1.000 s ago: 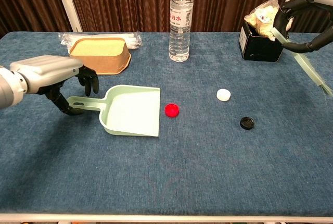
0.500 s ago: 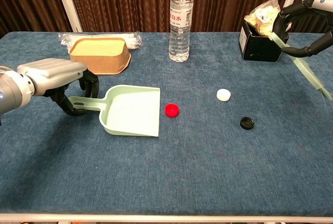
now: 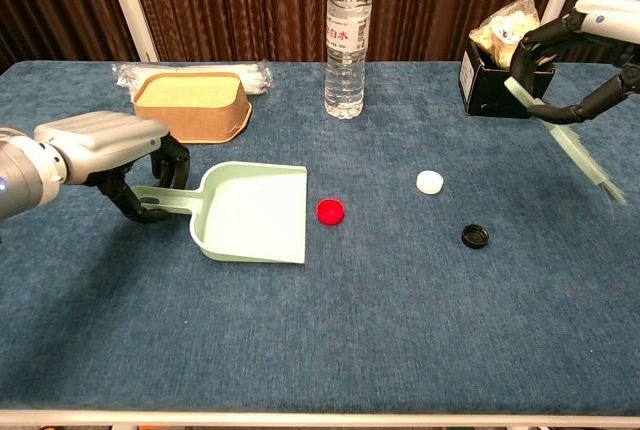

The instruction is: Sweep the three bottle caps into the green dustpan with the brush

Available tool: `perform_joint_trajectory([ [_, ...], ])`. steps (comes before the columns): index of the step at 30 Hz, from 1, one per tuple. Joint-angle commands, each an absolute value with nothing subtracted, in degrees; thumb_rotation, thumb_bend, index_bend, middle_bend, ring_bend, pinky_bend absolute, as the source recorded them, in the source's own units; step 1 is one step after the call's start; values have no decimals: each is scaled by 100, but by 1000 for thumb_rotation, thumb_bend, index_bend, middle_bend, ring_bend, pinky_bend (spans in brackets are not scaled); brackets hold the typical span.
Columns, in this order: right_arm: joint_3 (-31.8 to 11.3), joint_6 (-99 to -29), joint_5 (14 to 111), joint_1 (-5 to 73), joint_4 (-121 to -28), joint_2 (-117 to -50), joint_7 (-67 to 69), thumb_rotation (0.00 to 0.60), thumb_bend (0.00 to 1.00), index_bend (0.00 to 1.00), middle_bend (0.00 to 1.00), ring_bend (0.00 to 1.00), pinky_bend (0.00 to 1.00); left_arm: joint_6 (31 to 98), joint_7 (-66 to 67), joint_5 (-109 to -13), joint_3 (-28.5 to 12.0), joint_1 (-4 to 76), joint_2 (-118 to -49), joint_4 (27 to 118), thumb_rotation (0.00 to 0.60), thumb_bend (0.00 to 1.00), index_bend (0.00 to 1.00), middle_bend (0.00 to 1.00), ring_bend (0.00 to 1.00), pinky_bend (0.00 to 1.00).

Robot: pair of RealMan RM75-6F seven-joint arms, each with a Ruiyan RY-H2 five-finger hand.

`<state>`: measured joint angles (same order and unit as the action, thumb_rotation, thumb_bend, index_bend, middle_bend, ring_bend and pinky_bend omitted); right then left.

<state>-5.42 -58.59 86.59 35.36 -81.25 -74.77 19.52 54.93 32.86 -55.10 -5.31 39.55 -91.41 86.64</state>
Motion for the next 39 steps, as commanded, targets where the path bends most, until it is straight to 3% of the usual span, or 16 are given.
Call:
perform_joint_trajectory([
  [1,-574,-5803,8693,3629,-8016,-7572,2012,600,395,660,581,287,178,5354,3373,-5385,-523,4044,-9041,8725,600,354,527,528,370,219],
  [13,-591,-5211,9163,4505,-6919,-8316,3070,600,454,680,595,289,180,5202,3690,-4722,-555,4356,-8821,9031,600,354,529,529,371,219],
  [24,-246,-5109,9653,5072,-6143,-8955,4330,600,479,693,606,289,180,5225,3894,-4368,-502,4599,-8836,9030,600,354,539,536,378,219],
  [39,23,-5919,10086,5473,-5819,-9687,6112,600,549,715,625,292,180,5303,3964,-4178,-376,4805,-8851,9084,600,354,539,536,378,219],
])
